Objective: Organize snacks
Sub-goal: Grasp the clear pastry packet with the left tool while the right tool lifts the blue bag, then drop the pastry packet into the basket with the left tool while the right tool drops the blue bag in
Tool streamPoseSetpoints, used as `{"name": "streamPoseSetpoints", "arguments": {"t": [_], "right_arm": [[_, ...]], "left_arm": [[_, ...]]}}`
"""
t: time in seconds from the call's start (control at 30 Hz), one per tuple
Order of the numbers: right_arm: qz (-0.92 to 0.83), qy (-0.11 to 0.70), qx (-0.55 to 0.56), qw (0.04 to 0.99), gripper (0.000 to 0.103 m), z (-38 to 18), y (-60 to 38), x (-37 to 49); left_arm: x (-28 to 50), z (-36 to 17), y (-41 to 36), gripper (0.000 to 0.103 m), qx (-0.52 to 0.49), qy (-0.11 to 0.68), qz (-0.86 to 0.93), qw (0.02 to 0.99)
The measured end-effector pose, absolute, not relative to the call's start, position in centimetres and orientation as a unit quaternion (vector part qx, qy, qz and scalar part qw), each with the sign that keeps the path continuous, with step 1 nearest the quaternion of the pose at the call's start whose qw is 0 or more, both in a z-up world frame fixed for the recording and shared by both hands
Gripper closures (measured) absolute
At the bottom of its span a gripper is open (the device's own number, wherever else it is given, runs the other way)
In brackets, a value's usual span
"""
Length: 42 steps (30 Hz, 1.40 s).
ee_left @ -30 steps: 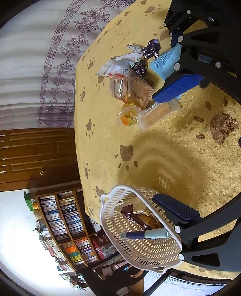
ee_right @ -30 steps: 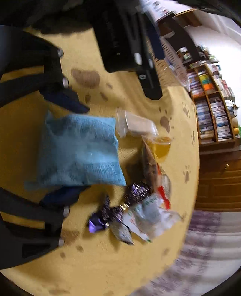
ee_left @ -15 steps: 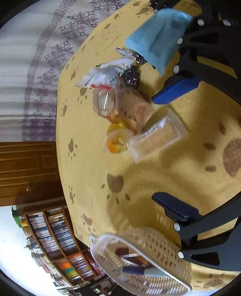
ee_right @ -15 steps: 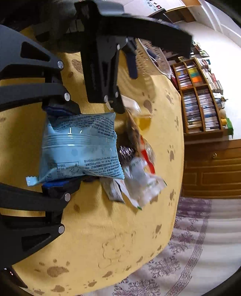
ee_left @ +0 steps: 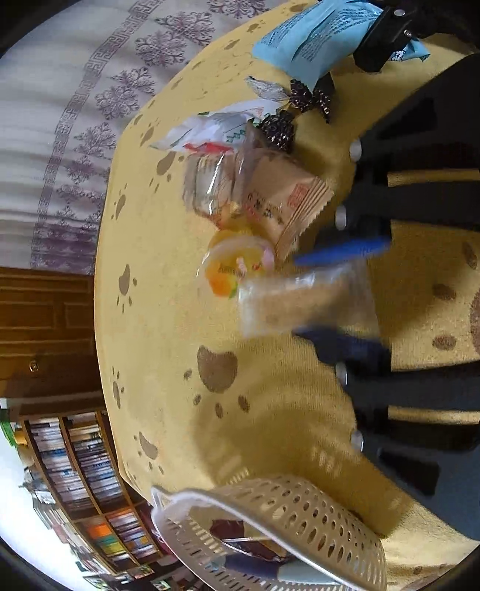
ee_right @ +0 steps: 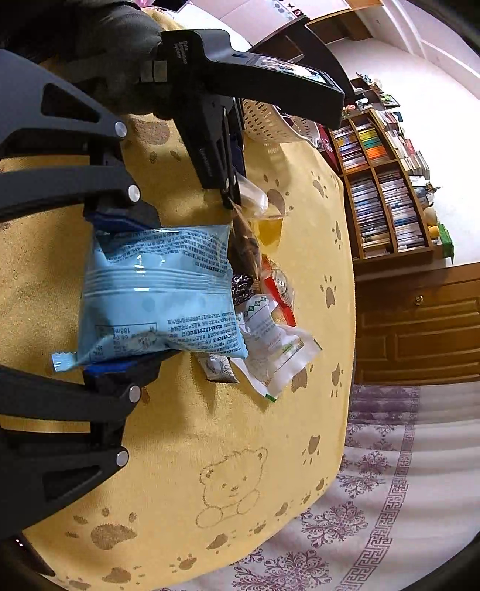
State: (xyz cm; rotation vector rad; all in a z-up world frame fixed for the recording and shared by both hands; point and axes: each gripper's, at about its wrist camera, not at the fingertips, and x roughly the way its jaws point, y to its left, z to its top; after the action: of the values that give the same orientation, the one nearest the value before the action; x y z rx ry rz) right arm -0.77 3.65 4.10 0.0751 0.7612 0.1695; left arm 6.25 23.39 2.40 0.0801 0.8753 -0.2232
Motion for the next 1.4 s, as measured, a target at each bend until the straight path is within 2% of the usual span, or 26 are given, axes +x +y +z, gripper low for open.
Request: {"name": "streamPoseSetpoints", "arguments": {"t": [0.57, 1.33, 1.4], "right_arm": [[0.101, 0.345, 0.04, 0.932, 0.051, 6.6, 6.4, 0.3], [0.224, 0.33, 0.041, 0.916, 0.051, 10.5, 20.9, 8.9], [0.232, 0.33, 0.04, 0.914, 0.051, 10.7, 22.1, 9.5]], "left_arm": [[2.8, 8.2, 26.5, 0.075, 0.048, 0.324, -0.062, 0.943], [2.9, 13.3, 41.7, 0.074, -0.026, 0.274, 0.091, 0.957], [3.2, 13.4, 42.3, 0.069, -0.033, 0.275, 0.099, 0.956]]}}
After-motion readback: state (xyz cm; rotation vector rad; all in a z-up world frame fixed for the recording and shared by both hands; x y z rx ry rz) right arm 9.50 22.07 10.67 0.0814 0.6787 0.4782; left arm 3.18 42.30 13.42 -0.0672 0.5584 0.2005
